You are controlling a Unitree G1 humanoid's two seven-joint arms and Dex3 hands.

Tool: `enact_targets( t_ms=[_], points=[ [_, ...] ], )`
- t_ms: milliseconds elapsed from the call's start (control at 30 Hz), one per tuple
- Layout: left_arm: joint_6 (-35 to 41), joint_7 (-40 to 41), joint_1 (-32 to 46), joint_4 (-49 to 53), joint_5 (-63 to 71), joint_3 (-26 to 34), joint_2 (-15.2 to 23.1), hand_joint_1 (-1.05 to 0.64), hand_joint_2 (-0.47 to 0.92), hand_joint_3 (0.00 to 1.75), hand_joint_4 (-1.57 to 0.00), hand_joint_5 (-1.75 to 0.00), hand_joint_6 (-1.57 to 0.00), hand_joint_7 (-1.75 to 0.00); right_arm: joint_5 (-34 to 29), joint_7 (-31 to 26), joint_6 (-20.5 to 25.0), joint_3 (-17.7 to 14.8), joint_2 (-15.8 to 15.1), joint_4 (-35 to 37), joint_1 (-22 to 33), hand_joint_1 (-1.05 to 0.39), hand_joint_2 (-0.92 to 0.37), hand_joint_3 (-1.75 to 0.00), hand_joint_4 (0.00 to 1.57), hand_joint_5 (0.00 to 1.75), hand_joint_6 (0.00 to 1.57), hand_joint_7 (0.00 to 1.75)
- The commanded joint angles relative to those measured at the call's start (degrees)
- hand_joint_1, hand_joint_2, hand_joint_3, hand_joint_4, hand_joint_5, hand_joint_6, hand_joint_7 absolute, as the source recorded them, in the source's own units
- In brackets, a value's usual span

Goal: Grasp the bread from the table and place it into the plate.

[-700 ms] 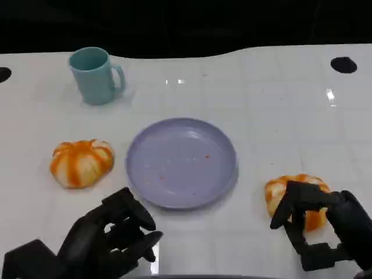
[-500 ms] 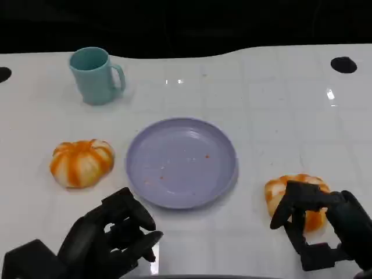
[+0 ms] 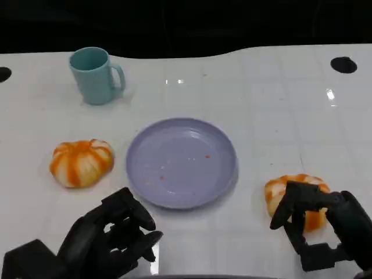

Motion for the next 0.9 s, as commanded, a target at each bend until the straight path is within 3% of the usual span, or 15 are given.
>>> enact_targets(
  t_ms=[33,300,400,433,500,600,633,733,900],
  points=[
    [-0.12,-0.51,-0.01,-0.08,-0.24,0.42,0.73,-0.59,0.92,0.21,-0.66,-1.75,-0.50,-1.69,0.51,-0.29,-0.28,-0.56,-0.51,-0.17,-0.10,-0.04,-0.29,-1.44,0.89,1.75,0.77,1.37],
    [-0.21,-0.49,-0.16,0.26,0.00,0.43,0.81,-0.58,0.92,0.20,-0.66,-1.75,-0.50,-1.68,-1.05,-2.07,-1.63,-1.37,-0.71,-1.13,-0.30,-0.01,-0.31,-1.38,0.85,1.72,0.78,1.31],
    [-0.29,-0.55,-0.26,0.44,0.05,0.47,0.89,-0.59,0.92,0.21,-0.66,-1.75,-0.50,-1.68,-3.06,-3.10,-2.06,-1.96,-1.60,-2.23,-0.88,-0.01,-0.37,-1.24,0.81,1.61,0.81,1.12],
    [-0.18,-0.53,-0.26,0.43,0.09,0.48,0.94,-0.58,0.92,0.21,-0.66,-1.75,-0.50,-1.68,-3.79,-3.28,-1.93,-2.11,-1.89,-2.67,-0.99,-0.03,-0.37,-1.18,0.77,1.50,0.81,1.02],
    [-0.32,-0.72,-0.26,0.52,-0.13,0.55,0.96,-0.58,0.92,0.21,-0.66,-1.75,-0.50,-1.68,-6.46,-2.80,0.53,-2.47,-3.28,-5.50,-0.87,-0.08,-0.37,-1.11,0.74,1.37,0.80,0.88],
    [-0.64,-0.93,-0.27,0.69,-0.42,0.56,0.87,-0.58,0.92,0.21,-0.66,-1.75,-0.50,-1.68,-10.76,-0.41,7.32,-2.78,-5.84,-12.15,0.37,-0.22,-0.51,-0.73,0.66,1.05,0.77,0.50],
    [-0.67,-0.94,-0.25,0.65,-0.46,0.53,0.84,-0.58,0.92,0.20,-0.66,-1.75,-0.50,-1.68,-12.31,0.63,9.62,-2.76,-6.83,-14.43,0.84,-0.26,-0.61,-0.53,0.64,0.88,0.75,0.36],
    [-0.47,-0.89,-0.08,0.37,-0.48,0.45,0.87,-0.58,0.92,0.20,-0.66,-1.75,-0.50,-1.68,-15.33,4.38,15.79,-2.56,-9.59,-20.61,1.94,-0.32,-0.79,-0.16,0.54,0.66,0.68,0.11],
    [-0.18,-0.74,0.02,0.17,-0.30,0.40,0.75,-0.58,0.92,0.20,-0.66,-1.75,-0.50,-1.69,-16.31,7.59,20.02,-2.39,-12.23,-25.18,2.38,-0.33,-0.83,-0.03,0.38,0.44,0.56,0.01]
  ],
)
